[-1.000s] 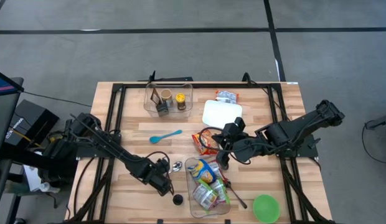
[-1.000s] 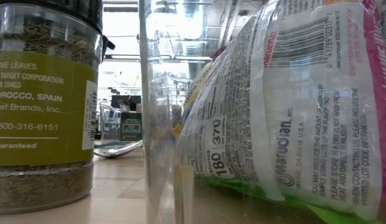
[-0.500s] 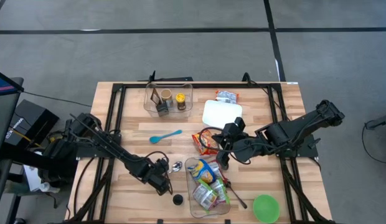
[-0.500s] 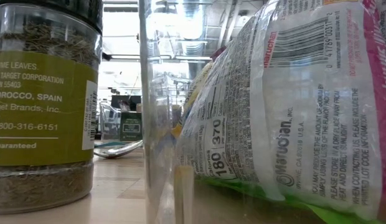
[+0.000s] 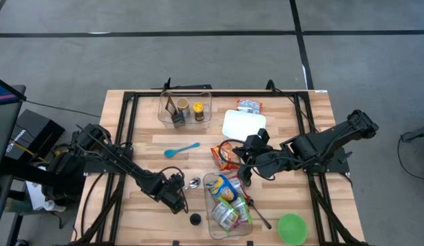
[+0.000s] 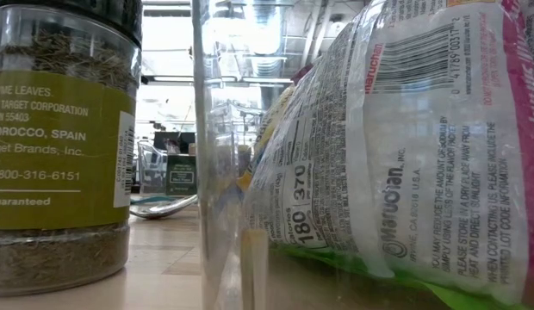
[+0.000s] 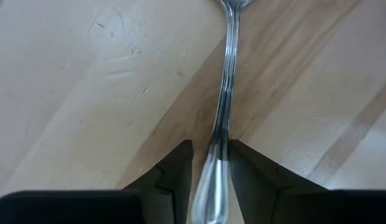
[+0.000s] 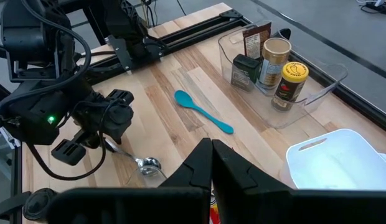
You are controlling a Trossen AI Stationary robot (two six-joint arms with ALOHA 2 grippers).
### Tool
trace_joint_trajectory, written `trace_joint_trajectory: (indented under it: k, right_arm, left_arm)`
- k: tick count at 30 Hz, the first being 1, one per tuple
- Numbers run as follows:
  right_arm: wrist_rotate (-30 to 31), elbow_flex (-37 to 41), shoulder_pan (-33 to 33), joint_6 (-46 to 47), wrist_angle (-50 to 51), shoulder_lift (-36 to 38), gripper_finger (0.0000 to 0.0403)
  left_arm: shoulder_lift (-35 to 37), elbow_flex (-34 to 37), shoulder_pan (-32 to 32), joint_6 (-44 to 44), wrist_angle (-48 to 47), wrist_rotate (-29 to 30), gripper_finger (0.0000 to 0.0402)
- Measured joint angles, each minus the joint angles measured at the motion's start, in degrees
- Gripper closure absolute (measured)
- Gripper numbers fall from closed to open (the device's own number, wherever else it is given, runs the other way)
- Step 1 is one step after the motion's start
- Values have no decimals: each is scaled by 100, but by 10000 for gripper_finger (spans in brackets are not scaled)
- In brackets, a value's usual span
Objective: Pick & Place Food Item
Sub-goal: Put the silver spoon into the white bin
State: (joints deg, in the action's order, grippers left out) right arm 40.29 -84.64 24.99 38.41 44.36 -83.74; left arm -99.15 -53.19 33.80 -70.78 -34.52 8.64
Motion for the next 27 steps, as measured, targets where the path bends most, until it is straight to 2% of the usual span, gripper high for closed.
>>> trace_joint_trajectory:
  k: [16, 27]
  right_arm:
    - [0, 0, 0, 3, 0, 0, 401]
    - [0, 0, 0, 7, 0, 0, 401]
  left_arm:
    - [-11, 20, 0, 323, -58, 57, 321]
    - [-9, 133, 0, 306, -18, 83, 354]
